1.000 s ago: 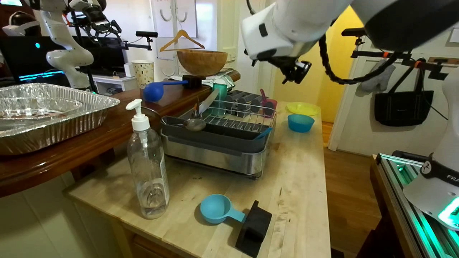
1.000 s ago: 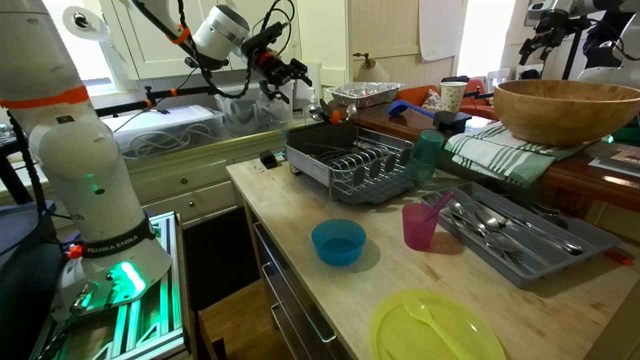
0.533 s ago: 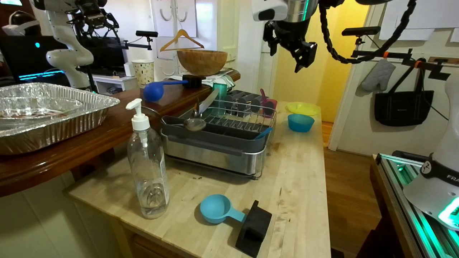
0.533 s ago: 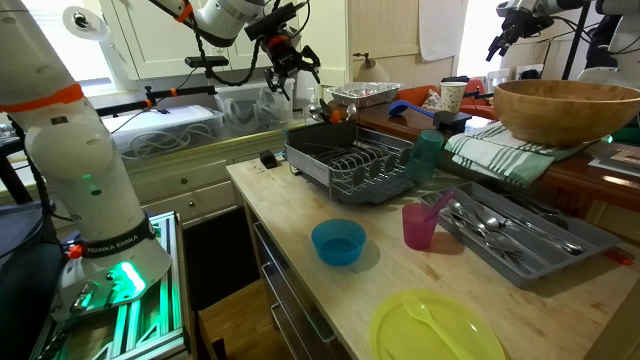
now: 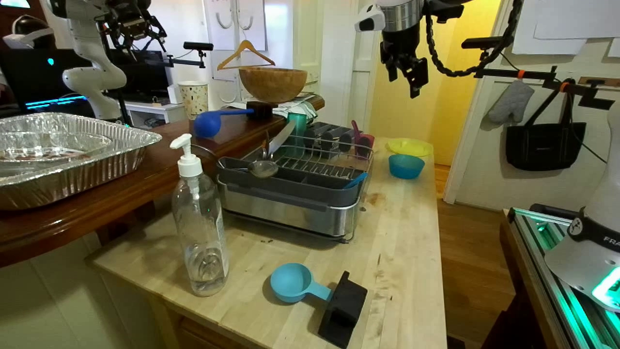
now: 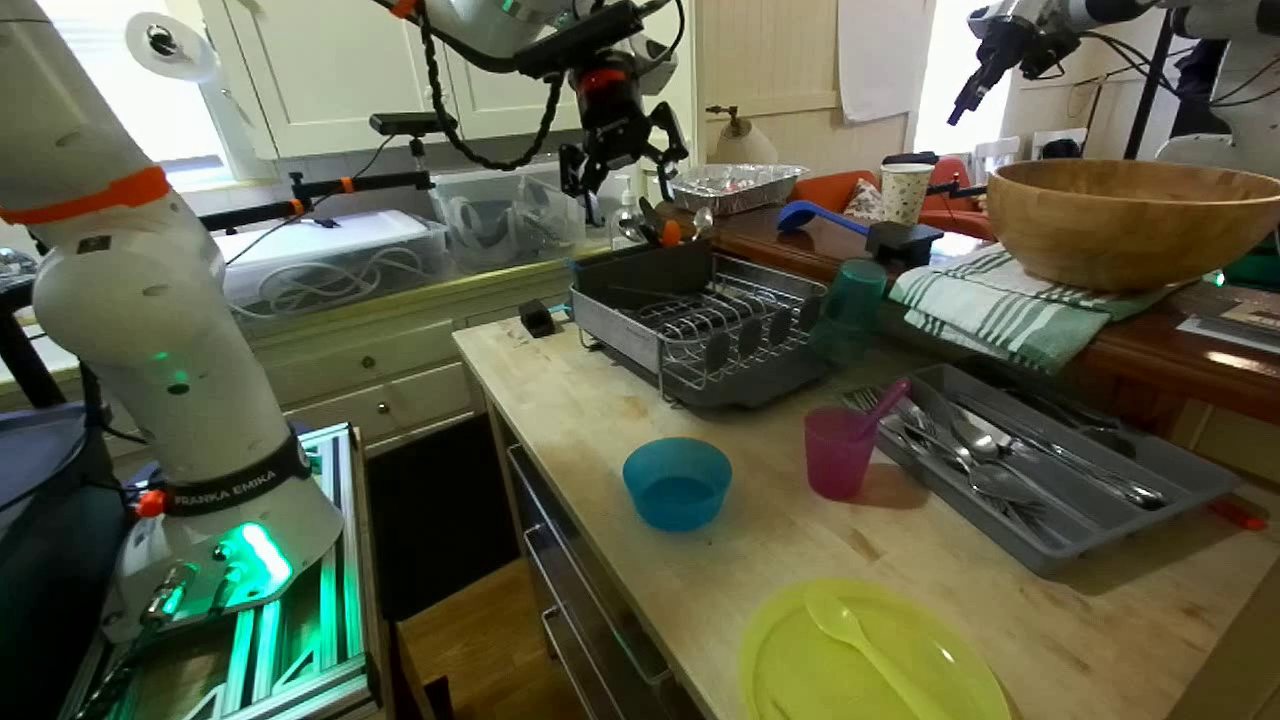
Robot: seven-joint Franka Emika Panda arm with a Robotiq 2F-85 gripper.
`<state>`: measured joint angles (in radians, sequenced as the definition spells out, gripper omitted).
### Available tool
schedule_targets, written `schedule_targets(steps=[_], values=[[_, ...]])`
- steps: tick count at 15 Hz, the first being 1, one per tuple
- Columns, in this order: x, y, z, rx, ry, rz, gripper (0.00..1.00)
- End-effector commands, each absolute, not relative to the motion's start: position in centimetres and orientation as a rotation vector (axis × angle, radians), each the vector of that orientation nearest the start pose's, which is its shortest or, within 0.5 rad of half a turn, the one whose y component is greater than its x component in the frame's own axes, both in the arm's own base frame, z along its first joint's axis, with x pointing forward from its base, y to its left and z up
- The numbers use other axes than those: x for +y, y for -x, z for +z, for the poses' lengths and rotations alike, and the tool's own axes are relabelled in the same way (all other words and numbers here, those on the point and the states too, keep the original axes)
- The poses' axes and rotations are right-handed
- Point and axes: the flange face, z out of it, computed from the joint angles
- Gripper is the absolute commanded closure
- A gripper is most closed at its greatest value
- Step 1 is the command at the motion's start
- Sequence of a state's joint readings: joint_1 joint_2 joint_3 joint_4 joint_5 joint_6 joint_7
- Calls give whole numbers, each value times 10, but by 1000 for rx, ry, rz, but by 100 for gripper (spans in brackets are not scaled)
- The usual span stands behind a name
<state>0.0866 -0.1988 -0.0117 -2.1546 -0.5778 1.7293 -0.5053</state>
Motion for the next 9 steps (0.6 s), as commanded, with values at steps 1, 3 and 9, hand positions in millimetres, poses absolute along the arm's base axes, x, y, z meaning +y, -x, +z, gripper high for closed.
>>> schedule_targets(steps=[1, 3, 9], values=[[-62, -463, 477, -972, 3340, 564, 0], [-62, -470, 479, -1051, 3344, 610, 0], [-80, -486, 474, -734, 3386, 588, 0]])
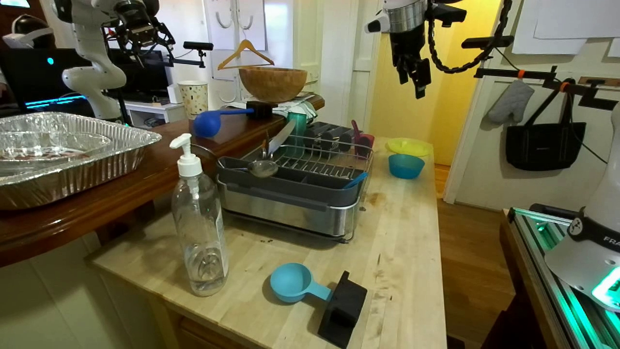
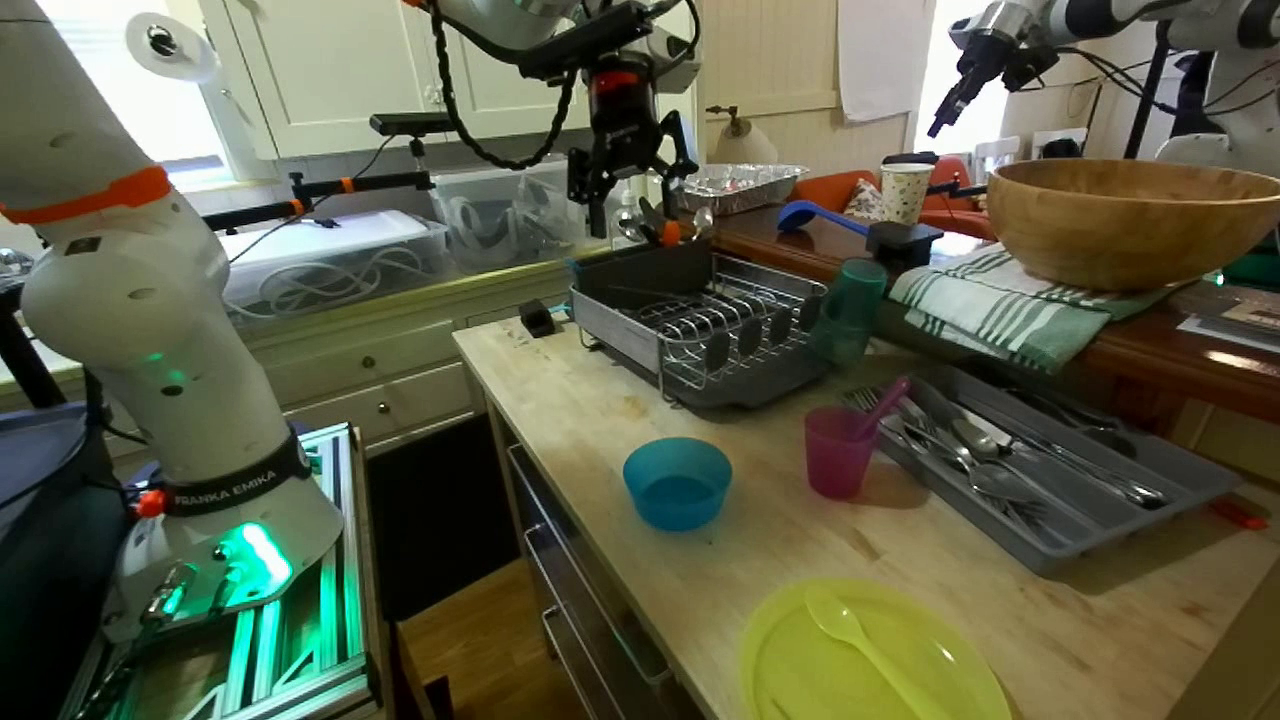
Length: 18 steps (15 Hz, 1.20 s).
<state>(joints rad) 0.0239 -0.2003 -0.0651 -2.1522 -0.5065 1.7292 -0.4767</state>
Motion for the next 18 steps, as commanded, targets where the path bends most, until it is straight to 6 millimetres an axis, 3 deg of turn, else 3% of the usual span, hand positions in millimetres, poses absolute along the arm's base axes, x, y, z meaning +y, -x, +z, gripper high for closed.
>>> schedule_targets(steps=[1, 9, 18], values=[[-89, -493, 471, -662, 3405, 569, 0], [-184, -536, 447, -38, 3332, 378, 0], [-271, -566, 422, 568, 3165, -45, 0]])
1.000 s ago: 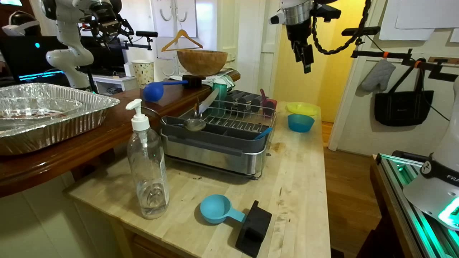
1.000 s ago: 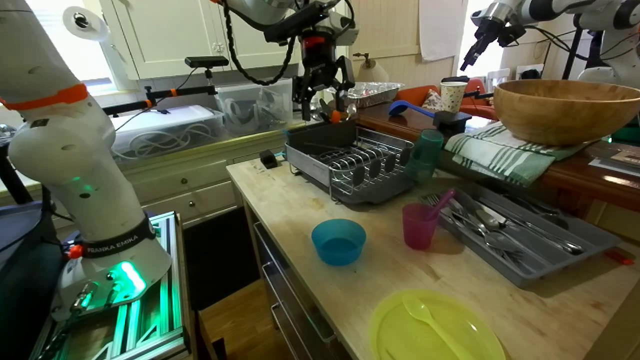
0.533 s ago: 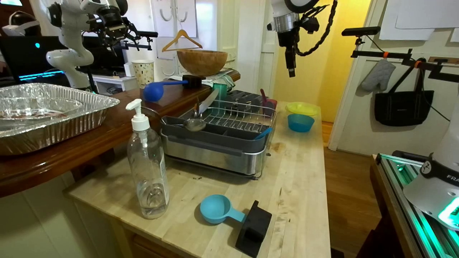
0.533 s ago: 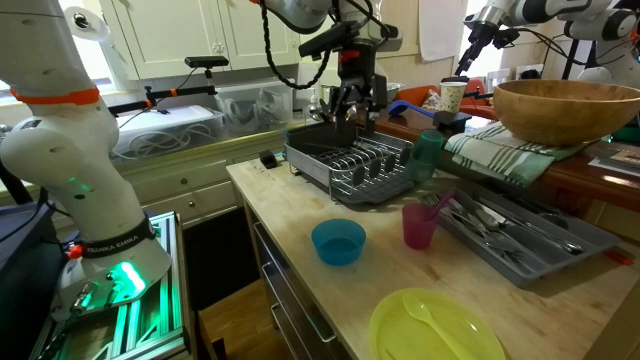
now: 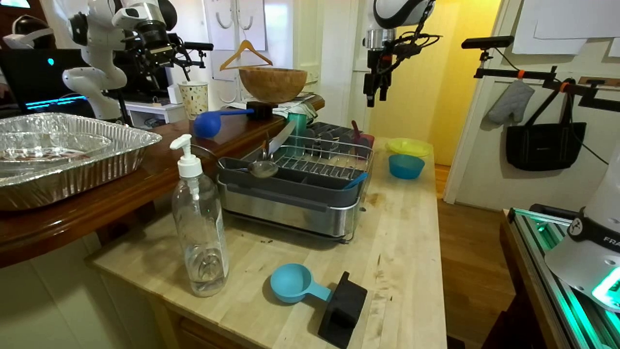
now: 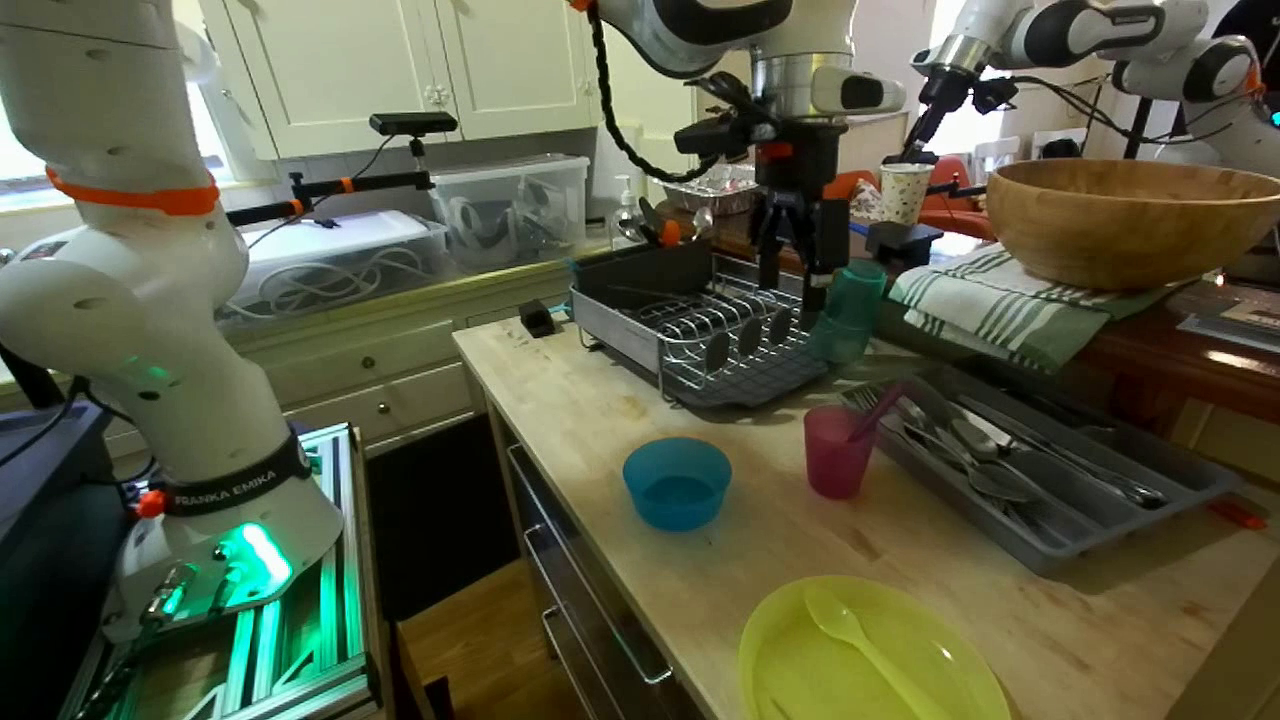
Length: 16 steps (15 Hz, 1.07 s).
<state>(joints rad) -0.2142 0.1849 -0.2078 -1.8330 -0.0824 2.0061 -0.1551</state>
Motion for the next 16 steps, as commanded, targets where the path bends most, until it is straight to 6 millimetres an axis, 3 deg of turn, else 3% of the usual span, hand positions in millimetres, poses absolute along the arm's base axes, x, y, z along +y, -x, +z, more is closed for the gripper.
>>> schedule_targets(steps=[1, 7, 16], values=[[-279, -567, 418, 645, 3146, -83, 0], [-301, -580, 392, 955, 3104, -275, 0], [-288, -599, 346, 917, 3239, -406, 0]])
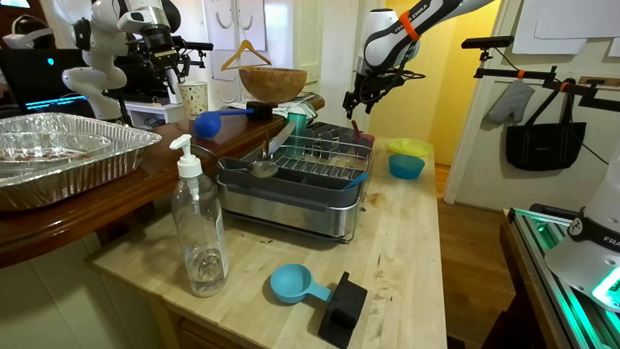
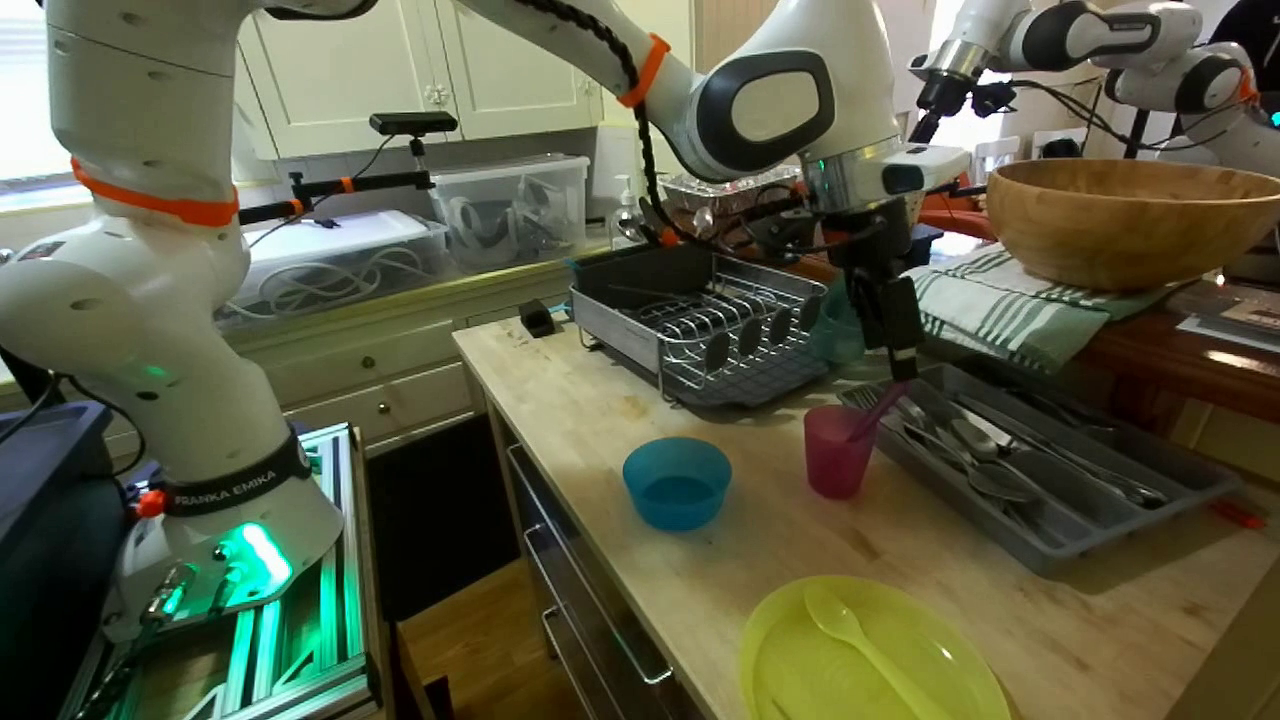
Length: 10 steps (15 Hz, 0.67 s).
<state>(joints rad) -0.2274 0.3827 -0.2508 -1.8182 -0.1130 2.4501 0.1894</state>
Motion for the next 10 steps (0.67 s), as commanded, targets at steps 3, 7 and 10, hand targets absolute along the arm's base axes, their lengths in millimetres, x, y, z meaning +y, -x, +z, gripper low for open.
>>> schedule_targets(steps=[3, 7, 10], values=[[-282, -601, 335, 878, 3278, -367, 6], [-278, -602, 327, 846, 3314, -337, 37], [-276, -602, 323, 830, 3334, -346, 7]])
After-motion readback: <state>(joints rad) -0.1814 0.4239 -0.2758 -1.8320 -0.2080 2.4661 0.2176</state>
